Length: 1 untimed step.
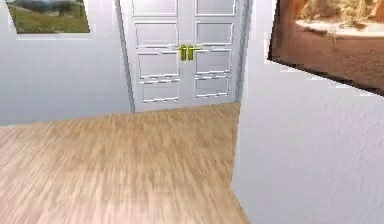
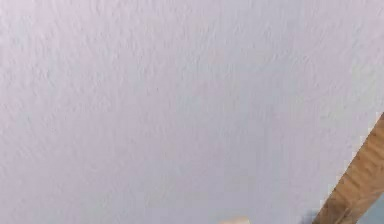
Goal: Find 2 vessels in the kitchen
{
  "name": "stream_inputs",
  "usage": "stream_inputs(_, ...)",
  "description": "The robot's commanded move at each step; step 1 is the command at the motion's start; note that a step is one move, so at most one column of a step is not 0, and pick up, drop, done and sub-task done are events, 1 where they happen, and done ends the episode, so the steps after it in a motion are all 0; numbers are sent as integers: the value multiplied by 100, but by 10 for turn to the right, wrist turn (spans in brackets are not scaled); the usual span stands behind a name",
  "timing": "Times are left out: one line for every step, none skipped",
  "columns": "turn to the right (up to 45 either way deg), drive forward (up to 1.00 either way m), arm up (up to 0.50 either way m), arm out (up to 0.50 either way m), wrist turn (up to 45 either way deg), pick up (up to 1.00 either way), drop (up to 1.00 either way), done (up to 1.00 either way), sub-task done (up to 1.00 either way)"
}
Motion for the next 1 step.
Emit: stream_inputs(0,100,0,0,0,0,0,0,0)
